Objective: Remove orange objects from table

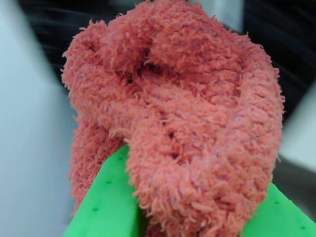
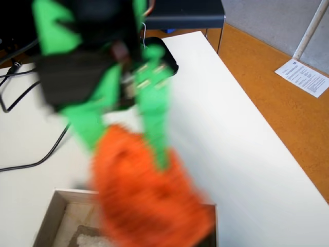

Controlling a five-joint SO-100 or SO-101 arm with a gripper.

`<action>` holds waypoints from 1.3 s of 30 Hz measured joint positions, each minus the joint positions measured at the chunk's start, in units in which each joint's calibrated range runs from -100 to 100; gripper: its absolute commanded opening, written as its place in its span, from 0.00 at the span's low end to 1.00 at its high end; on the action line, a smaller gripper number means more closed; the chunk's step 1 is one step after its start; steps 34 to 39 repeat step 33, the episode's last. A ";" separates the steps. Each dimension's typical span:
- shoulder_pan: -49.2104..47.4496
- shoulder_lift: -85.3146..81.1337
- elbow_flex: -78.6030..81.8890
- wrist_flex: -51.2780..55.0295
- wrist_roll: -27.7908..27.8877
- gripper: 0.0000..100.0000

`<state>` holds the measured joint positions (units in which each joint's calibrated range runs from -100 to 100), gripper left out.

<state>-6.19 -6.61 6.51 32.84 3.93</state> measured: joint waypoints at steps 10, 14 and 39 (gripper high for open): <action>-43.87 -17.50 22.11 -26.92 7.81 0.62; -53.38 -22.32 34.57 -34.97 9.62 0.62; -11.97 -45.54 75.69 -25.53 -0.59 0.62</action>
